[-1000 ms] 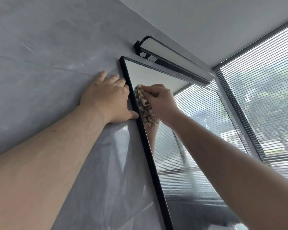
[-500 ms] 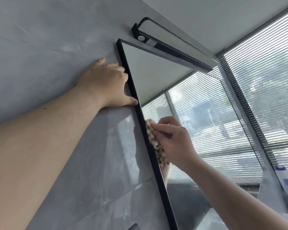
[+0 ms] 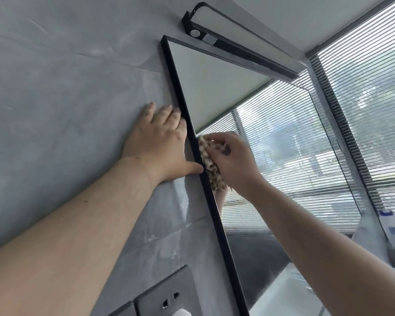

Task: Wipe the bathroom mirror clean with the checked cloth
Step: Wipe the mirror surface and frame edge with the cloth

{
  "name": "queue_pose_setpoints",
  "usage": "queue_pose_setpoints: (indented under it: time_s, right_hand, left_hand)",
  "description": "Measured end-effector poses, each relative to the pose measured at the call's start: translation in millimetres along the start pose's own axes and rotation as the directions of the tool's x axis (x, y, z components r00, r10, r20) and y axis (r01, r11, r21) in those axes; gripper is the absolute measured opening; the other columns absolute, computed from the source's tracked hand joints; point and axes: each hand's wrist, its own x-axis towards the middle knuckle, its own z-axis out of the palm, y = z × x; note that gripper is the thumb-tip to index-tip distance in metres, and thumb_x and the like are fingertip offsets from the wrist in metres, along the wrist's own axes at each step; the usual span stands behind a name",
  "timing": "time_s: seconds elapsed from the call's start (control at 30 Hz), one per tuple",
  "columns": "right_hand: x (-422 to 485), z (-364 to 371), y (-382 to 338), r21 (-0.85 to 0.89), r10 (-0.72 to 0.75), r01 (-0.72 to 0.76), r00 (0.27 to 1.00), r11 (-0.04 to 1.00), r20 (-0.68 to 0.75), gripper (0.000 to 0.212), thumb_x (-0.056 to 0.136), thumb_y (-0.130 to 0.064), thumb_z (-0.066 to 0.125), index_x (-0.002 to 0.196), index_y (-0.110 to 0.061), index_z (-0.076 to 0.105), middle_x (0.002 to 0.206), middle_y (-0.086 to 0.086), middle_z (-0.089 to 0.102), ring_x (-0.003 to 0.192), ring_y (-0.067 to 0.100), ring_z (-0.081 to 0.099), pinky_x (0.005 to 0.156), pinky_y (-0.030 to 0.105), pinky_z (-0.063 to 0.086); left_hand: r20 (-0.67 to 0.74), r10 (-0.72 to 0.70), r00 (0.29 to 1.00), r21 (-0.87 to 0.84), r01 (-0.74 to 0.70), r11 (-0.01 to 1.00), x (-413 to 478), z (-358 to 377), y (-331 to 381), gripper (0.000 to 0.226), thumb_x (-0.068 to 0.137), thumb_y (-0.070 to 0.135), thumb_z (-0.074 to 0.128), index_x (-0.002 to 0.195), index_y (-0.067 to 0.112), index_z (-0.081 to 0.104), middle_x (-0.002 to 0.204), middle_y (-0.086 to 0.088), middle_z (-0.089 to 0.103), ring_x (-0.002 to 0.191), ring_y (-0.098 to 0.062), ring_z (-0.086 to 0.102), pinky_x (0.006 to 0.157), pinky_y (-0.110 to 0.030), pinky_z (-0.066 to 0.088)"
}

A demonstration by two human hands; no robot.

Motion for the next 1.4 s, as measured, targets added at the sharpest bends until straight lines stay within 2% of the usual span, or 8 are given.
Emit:
queue_pose_setpoints:
  time_s: [0.2,0.33,0.47,0.87,0.97,1.07,1.13,1.4]
  right_hand:
    - [-46,-7,22,-0.021,0.018,-0.018,1.000,1.000,0.008,0.024,0.087,-0.009,0.071,0.109,-0.019,0.075,0.103,-0.004,0.061,0.096,0.009,0.060,0.087,0.026,0.049]
    - [-95,-19,46,0.056,0.075,-0.077,0.997,0.995,0.035,0.031,0.085,-0.004,0.074,0.096,-0.033,0.075,0.100,-0.007,0.061,0.093,0.000,0.059,0.082,0.013,0.046]
    - [-133,-32,61,0.054,0.102,-0.107,0.991,0.993,0.091,0.044,0.081,0.001,0.077,0.091,-0.042,0.072,0.099,-0.005,0.061,0.094,-0.002,0.058,0.081,0.011,0.045]
    - [-68,-18,27,-0.009,0.029,-0.028,0.998,1.000,0.063,0.024,0.085,-0.008,0.075,0.106,-0.018,0.077,0.099,-0.004,0.061,0.085,-0.012,0.054,0.075,0.004,0.040]
    - [-102,-20,45,-0.010,0.038,-0.037,0.998,0.999,0.046,0.030,0.084,-0.005,0.075,0.105,-0.027,0.075,0.100,-0.003,0.061,0.091,-0.004,0.057,0.077,0.008,0.043]
    - [-149,-26,72,0.040,0.097,-0.097,0.995,0.994,0.016,0.037,0.082,0.000,0.076,0.102,-0.032,0.073,0.098,-0.006,0.061,0.098,0.016,0.059,0.085,0.022,0.049]
    - [-179,-31,87,0.061,0.152,-0.152,0.988,0.986,0.005,0.038,0.081,0.000,0.077,0.099,-0.034,0.075,0.097,-0.014,0.060,0.097,0.014,0.059,0.085,0.028,0.052]
    - [-234,-44,107,-0.007,0.306,-0.306,0.952,0.952,0.015,0.044,0.081,0.002,0.077,0.081,-0.041,0.072,0.104,-0.023,0.059,0.102,0.018,0.060,0.090,0.040,0.052]
  left_hand:
    - [0.025,-0.002,1.000,0.013,0.002,1.000,-18,5,18,0.123,0.072,0.092,0.037,0.158,0.006,0.011,0.166,-0.012,0.011,0.154,-0.026,0.003,0.122,-0.055,-0.003]
    - [0.029,0.034,0.999,-0.058,-0.032,0.998,-38,9,37,0.108,0.085,0.077,0.045,0.157,0.004,0.011,0.166,-0.013,0.011,0.154,-0.027,0.003,0.123,-0.052,-0.004]
    - [0.043,0.042,0.998,-0.047,-0.040,0.998,-50,13,43,0.117,0.080,0.085,0.041,0.157,0.004,0.008,0.167,-0.014,0.006,0.154,-0.028,0.000,0.123,-0.052,-0.004]
    - [0.004,0.013,1.000,-0.097,-0.013,0.995,-58,21,47,0.117,0.075,0.087,0.044,0.157,0.007,0.018,0.166,-0.010,0.015,0.154,-0.024,0.008,0.125,-0.045,-0.001]
    - [0.002,-0.004,1.000,-0.086,0.004,0.996,-60,21,49,0.115,0.077,0.085,0.044,0.157,0.007,0.017,0.166,-0.010,0.015,0.154,-0.025,0.008,0.125,-0.046,0.000]
    - [0.031,-0.049,0.998,-0.120,0.053,0.991,-67,17,63,0.100,0.086,0.068,0.050,0.157,0.007,0.016,0.167,-0.012,0.011,0.154,-0.029,0.004,0.123,-0.051,-0.005]
    - [0.060,-0.056,0.997,-0.135,0.064,0.989,-74,16,75,0.093,0.089,0.058,0.049,0.157,0.005,0.014,0.167,-0.014,0.007,0.154,-0.031,-0.001,0.122,-0.054,-0.009]
    - [0.147,0.026,0.989,-0.031,-0.022,0.999,-91,25,86,0.120,0.079,0.083,0.039,0.156,0.000,-0.002,0.165,-0.020,-0.008,0.153,-0.034,-0.011,0.120,-0.056,-0.012]
